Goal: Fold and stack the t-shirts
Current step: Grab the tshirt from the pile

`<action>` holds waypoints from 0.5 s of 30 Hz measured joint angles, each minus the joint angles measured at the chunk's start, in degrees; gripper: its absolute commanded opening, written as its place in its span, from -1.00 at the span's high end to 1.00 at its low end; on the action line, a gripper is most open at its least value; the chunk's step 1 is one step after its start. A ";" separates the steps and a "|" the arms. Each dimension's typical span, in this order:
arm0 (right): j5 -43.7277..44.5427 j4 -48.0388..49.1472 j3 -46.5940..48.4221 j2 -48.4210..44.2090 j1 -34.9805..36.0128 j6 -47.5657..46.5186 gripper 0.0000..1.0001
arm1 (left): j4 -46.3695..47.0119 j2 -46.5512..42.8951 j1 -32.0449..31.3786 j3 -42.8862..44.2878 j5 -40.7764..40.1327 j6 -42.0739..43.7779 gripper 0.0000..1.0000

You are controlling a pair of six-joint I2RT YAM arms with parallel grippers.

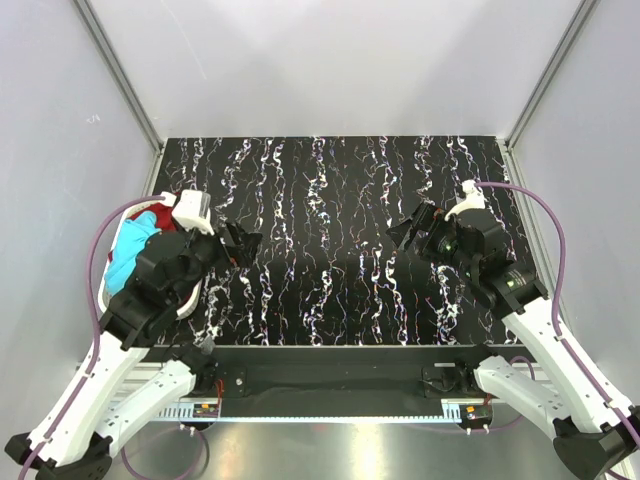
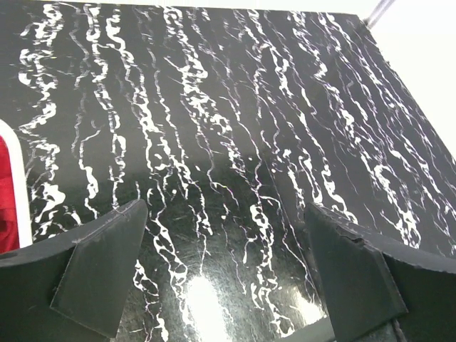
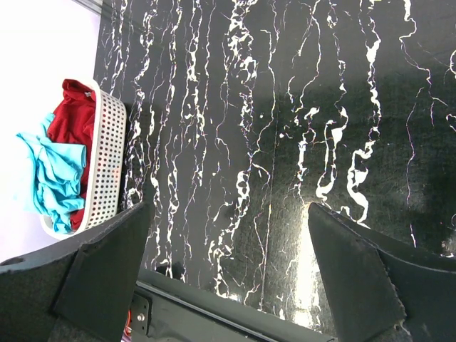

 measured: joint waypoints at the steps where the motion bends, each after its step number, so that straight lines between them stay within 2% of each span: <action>1: 0.02 0.00 0.00 -0.02 0.00 0.02 -0.99 | -0.02 -0.02 0.00 0.00 -0.72 -0.13 -0.98; 6: 0.31 -0.02 0.00 -0.63 0.00 0.02 -1.00 | -1.62 2.14 0.00 1.01 -6.03 -1.40 -0.90; 11: 0.28 0.00 -0.07 -2.10 0.00 0.11 -0.99 | -6.54 10.84 0.81 7.52 -16.63 -3.63 -0.73; 13: 0.26 0.24 -0.46 -2.71 0.00 0.33 -0.99 | -8.61 15.45 3.45 10.56 -20.65 -5.42 -0.59; 14: 0.24 0.37 -0.87 -2.99 0.00 0.52 -0.99 | -9.33 17.33 5.73 11.45 -22.47 -6.67 -0.42; 15: -0.02 0.50 -1.33 -3.17 0.00 0.81 -0.99 | -9.92 18.75 8.33 11.74 -23.87 -8.20 -0.38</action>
